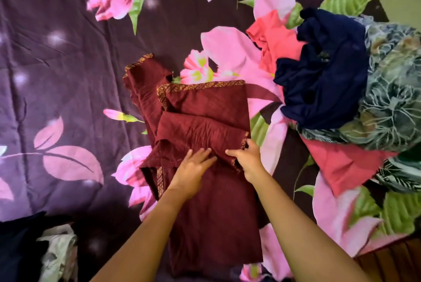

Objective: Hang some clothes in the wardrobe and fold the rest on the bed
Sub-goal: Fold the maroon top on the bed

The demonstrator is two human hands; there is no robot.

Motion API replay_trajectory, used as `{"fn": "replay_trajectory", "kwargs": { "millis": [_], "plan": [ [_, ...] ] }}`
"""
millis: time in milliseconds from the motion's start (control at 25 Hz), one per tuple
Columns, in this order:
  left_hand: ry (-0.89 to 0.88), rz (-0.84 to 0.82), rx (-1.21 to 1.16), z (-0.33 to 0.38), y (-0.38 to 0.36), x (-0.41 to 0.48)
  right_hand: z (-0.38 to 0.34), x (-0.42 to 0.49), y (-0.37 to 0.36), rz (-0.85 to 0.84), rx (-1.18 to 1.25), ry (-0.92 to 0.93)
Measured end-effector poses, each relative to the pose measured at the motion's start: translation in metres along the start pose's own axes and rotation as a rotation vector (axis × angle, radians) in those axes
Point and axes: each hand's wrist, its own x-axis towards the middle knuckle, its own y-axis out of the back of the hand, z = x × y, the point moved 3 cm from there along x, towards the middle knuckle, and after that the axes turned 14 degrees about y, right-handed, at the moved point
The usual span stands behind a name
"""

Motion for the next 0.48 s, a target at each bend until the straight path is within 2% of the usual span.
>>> {"fn": "replay_trajectory", "kwargs": {
  "millis": [120,240,360,400,480],
  "plan": [
    [0.226,0.288,-0.077,-0.028,0.000,-0.011,0.001,0.001,0.016,0.082,-0.015,0.046],
    [0.493,0.419,-0.225,-0.054,0.003,-0.021,0.008,0.006,0.042,0.234,0.091,0.043],
    [0.517,0.418,-0.352,-0.056,0.001,-0.027,0.019,-0.005,0.039,0.022,0.135,-0.092],
    [0.520,0.440,-0.384,-0.055,0.001,-0.032,0.024,-0.007,0.036,-0.050,0.113,-0.080],
    [0.552,0.506,-0.428,-0.051,0.005,-0.040,0.030,-0.005,0.035,-0.016,0.030,0.009]
  ]
}}
